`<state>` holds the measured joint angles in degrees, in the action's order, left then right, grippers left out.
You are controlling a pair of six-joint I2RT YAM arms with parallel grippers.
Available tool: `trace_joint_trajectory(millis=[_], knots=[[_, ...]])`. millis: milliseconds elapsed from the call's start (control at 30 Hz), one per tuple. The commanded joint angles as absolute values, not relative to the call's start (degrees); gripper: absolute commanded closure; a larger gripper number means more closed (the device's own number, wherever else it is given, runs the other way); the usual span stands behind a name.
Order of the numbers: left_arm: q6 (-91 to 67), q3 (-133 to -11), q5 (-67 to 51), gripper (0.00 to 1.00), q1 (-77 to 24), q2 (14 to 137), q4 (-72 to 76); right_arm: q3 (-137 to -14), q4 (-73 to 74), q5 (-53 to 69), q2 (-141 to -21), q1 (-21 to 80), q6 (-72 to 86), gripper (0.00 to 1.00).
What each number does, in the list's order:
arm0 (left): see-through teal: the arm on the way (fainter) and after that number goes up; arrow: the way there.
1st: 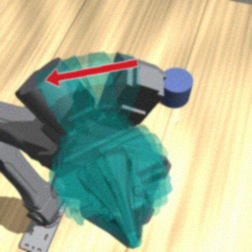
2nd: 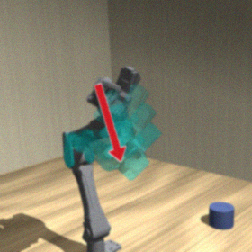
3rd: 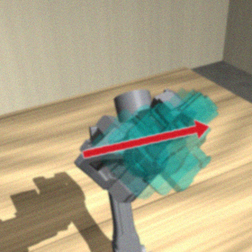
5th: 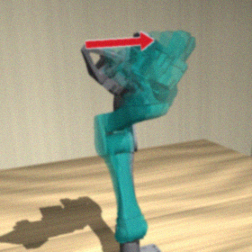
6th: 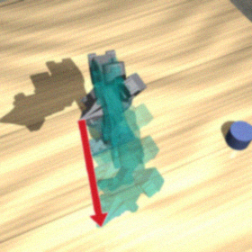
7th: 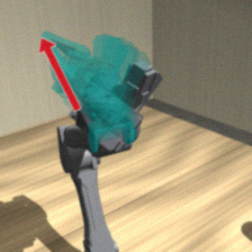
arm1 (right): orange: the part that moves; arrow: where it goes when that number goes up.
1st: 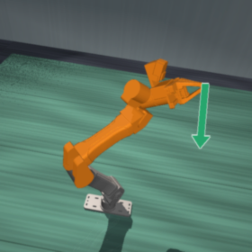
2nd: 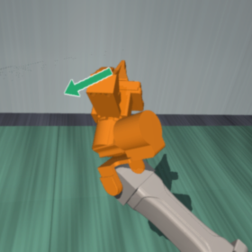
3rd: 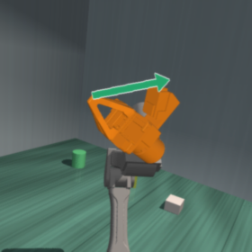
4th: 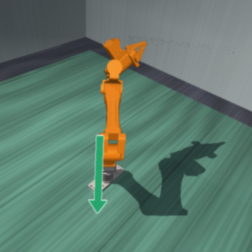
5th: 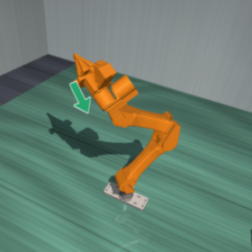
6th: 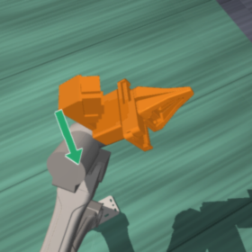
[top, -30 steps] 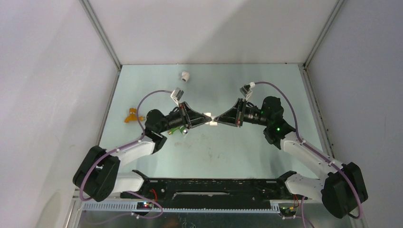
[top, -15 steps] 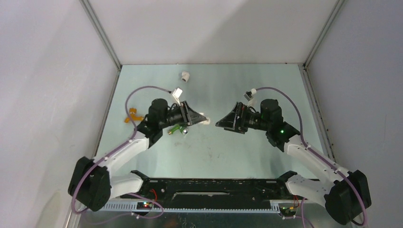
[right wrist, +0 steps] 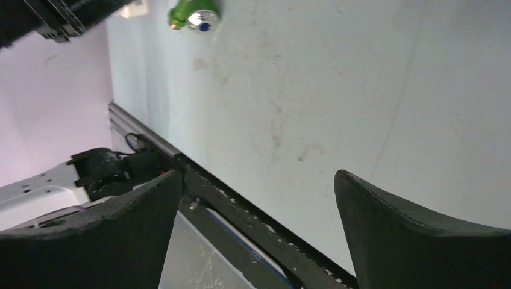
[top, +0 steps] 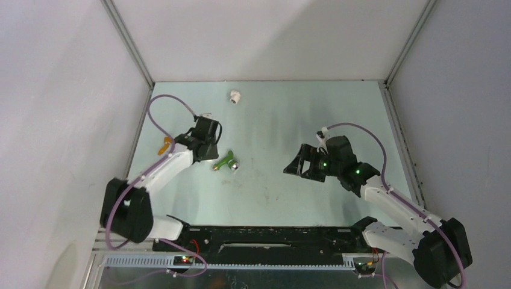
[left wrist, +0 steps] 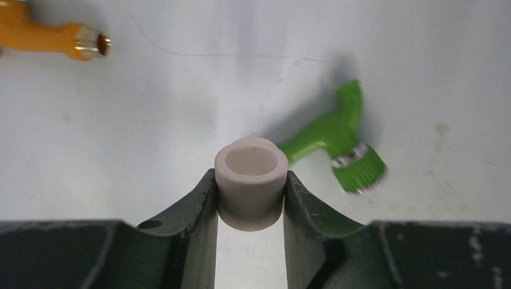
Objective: Install the water faucets
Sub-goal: Move the water faucet to the center of the board.
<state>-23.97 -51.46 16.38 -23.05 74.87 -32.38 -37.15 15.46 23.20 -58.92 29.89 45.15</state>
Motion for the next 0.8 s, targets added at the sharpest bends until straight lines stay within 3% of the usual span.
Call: trace_joint_trajectory(millis=[0,333,767], knots=[[-21.93,-58.25,22.45,1.00,-19.97,84.04,-33.99,-33.26,14.38,17.33,-55.97,29.96,45.11,0.01],[-21.39,-67.79,11.40,1.00,-18.67,101.60,-33.35,-32.78,19.11,22.25,-55.10,27.73,42.11,0.01],[-33.44,-59.24,-1.99,1.00,-29.00,99.53,-27.53,-32.78,13.93,27.31,-63.53,27.84,44.91,0.01]])
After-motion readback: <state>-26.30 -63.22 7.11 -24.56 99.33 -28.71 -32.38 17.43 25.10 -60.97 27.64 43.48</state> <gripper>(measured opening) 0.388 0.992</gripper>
